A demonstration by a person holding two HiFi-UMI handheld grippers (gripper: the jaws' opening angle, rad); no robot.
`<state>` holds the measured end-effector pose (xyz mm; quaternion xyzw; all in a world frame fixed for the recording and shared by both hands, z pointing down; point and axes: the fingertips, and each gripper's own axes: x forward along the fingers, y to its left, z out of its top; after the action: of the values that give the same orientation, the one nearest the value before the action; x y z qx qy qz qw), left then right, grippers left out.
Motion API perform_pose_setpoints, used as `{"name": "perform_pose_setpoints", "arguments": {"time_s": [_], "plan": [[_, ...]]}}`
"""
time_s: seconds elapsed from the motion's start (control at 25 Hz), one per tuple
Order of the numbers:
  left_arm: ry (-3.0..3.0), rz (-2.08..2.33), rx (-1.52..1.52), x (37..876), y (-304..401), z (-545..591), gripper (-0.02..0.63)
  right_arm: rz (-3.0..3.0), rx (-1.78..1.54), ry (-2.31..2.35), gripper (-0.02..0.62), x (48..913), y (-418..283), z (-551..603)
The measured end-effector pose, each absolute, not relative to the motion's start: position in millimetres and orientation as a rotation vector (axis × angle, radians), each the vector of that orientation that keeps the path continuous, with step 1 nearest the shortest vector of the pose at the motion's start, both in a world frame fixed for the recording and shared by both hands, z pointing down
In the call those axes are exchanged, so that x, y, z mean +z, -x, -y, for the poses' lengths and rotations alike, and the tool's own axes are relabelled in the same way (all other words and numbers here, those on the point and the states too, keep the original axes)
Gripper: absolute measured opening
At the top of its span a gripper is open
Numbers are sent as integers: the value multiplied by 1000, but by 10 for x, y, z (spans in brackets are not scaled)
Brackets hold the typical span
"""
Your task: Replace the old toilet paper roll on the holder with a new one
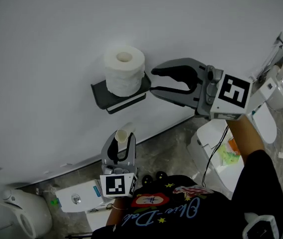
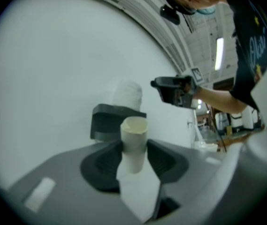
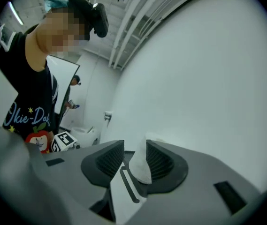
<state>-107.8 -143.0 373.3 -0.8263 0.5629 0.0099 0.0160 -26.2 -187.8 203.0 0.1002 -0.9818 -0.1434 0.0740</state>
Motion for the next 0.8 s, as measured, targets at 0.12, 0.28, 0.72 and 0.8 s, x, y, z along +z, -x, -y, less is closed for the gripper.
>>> {"name": "perform_pose_setpoints", "arguments": {"time_s": [0.12, 0.28, 0.72, 0.8], "plan": [[2564, -1779, 75, 3711, 1167, 1398, 164, 2768, -545, -145, 135, 1928, 494, 1946], [2537, -1820, 95, 3707, 1306, 1361, 164, 2497, -628, 1, 187, 2021, 691, 2095], [2509, -1909, 121, 3751, 1519, 1253, 164, 2064, -610, 130, 202, 2353, 873, 2351], [2511, -1918, 118, 3776, 1534, 1244, 164, 2054, -615, 132, 202, 2387, 905, 2360]]}}
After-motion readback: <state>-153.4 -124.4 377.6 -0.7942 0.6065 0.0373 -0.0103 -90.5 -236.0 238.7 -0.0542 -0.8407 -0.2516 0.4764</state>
